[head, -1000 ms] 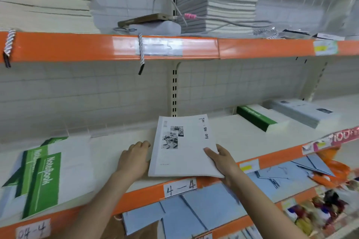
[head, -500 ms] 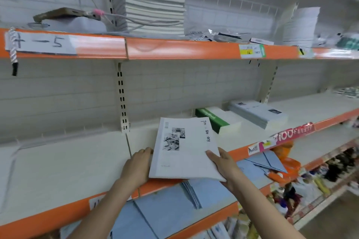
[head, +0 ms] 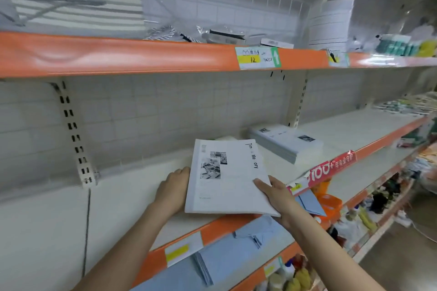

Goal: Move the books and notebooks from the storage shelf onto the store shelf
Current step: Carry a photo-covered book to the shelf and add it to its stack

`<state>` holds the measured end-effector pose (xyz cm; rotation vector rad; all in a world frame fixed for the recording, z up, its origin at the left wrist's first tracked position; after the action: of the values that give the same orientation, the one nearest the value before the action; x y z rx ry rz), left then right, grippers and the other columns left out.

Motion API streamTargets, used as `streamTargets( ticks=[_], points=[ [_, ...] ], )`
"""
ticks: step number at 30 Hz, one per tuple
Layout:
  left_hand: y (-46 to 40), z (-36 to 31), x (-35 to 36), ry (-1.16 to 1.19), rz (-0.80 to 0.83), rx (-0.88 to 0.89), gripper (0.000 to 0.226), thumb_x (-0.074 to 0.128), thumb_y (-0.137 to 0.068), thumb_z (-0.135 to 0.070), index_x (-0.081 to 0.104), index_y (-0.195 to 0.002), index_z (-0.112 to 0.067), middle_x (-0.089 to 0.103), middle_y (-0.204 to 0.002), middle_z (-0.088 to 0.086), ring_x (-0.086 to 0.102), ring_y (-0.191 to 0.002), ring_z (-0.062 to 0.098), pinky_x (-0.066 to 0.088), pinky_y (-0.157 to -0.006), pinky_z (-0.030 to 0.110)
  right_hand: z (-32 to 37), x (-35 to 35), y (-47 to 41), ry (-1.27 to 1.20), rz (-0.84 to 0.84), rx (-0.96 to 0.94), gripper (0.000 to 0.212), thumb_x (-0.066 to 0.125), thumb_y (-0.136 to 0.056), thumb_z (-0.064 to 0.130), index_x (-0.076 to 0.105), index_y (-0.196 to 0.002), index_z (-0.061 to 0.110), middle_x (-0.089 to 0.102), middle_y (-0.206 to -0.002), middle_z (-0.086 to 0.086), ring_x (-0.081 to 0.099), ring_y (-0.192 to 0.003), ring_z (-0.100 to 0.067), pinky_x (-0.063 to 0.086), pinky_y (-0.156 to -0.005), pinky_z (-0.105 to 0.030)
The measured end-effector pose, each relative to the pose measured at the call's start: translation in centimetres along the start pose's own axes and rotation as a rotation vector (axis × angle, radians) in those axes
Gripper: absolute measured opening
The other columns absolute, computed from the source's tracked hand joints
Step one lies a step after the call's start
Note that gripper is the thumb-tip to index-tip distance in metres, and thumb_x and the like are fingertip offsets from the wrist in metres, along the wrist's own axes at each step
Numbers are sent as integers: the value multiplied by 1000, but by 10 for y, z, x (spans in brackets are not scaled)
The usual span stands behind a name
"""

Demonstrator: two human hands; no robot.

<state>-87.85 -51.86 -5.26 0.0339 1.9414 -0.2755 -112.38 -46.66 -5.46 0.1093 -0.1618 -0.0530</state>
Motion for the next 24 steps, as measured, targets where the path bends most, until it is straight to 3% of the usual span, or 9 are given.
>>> streamTargets(
  ticks=[4,7,11,15,19,24],
  points=[
    [-52,-25,7,27,-37,18,17,42,-93,-31,50,-105,-22,56,-109,2,55,-101,24,48,-87,41,19,-32,-39,31,-37,-14,24,54,-96,15,59,-117,6,73,-92,-8,69,-69,-19,52,-52,-27],
    [-85,-42,11,25,-46,22,14,40,-95,-28,49,-100,-18,59,-107,4,56,-96,26,49,-84,41,30,-50,-64,52,-60,-26,20,54,-96,16,60,-114,8,73,-92,-7,69,-68,-19,52,-53,-28],
    [-114,-61,21,42,-60,31,17,38,-97,-16,50,-110,-12,56,-115,9,54,-105,31,46,-90,44,36,-76,-91,32,-104,-21,27,55,-95,16,60,-119,4,71,-102,-10,68,-84,-23,52,-65,-29],
    [-139,-73,37,-13,-37,86,18,45,-92,-15,49,-109,-19,57,-119,4,54,-105,26,48,-86,40,41,-100,-110,-41,-82,-20,19,50,-97,11,61,-112,6,71,-97,-10,69,-77,-20,55,-58,-26],
    [-166,-94,45,-50,-37,77,46,59,-85,-21,47,-129,-21,53,-131,2,50,-117,23,46,-90,35,47,-128,-139,-62,-78,-33,15,50,-97,10,61,-107,5,71,-89,-9,70,-67,-17,53,-53,-23],
    [-197,-121,62,-196,-100,56,52,60,-85,-26,43,-134,-22,51,-133,1,49,-120,23,43,-89,34,58,-166,-185,-36,-20,-12,18,50,-97,12,61,-110,4,70,-96,-11,70,-66,-14,51,-50,-20]
  ],
)
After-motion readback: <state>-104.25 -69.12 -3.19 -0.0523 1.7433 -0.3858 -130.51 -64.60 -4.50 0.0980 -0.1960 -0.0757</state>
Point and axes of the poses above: each hand's wrist, its own y-axis away from the middle knuckle, its own x-axis out of the palm, z = x × y, the point moved 2 cm from there along -y, towards the middle knuckle
